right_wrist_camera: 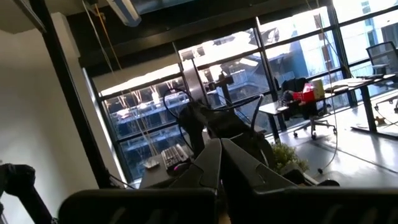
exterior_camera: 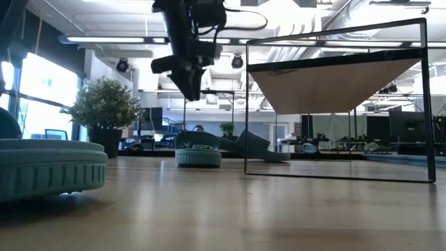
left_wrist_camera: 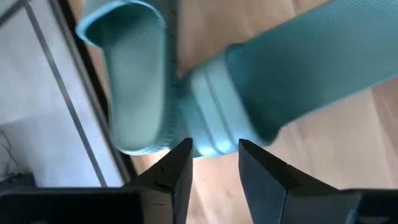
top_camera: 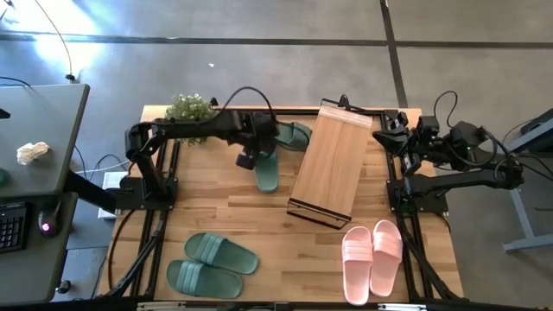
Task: Pick and place slides into the shelf
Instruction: Put the slide under the shelf
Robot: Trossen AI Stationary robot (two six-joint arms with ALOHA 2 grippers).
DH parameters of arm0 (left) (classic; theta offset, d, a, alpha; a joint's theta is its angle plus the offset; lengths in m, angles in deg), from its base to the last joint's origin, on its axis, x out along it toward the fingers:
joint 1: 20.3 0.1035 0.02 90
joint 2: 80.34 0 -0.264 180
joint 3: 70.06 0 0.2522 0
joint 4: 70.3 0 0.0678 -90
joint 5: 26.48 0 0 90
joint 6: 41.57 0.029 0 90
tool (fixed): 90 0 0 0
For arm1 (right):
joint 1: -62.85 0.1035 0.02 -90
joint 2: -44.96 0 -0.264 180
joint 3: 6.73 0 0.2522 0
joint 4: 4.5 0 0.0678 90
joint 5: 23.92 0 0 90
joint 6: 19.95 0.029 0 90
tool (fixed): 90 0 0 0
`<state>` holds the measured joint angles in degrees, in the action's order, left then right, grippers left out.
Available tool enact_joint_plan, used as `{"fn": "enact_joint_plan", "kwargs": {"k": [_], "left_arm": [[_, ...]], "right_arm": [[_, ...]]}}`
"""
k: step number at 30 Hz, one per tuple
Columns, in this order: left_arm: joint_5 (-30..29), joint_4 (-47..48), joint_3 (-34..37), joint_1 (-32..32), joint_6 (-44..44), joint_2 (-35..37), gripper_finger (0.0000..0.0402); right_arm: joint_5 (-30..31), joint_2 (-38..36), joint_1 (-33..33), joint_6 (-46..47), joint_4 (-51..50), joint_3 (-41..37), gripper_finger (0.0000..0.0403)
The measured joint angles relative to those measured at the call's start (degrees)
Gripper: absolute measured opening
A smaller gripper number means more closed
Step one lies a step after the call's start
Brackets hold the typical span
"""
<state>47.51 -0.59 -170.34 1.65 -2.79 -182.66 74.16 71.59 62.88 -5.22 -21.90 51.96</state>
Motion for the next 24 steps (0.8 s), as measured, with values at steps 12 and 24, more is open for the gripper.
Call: {"fn": "enact_joint_plan", "kwargs": {"k": [12, 24], "left_arm": [[-5.73, -15.13, 12.18, -2.97, -9.3, 0.02, 0.0099], [-7.72, -21.06, 17.63, -2.89, -10.94, 0.02, 0.0101]], "right_arm": [[-2.63, -0.01, -0.01, 0.2, -0.48, 0.01, 0.0], [-4.73, -0.02, 0.0, 0.2, -0.5, 0.01, 0.0]]}}
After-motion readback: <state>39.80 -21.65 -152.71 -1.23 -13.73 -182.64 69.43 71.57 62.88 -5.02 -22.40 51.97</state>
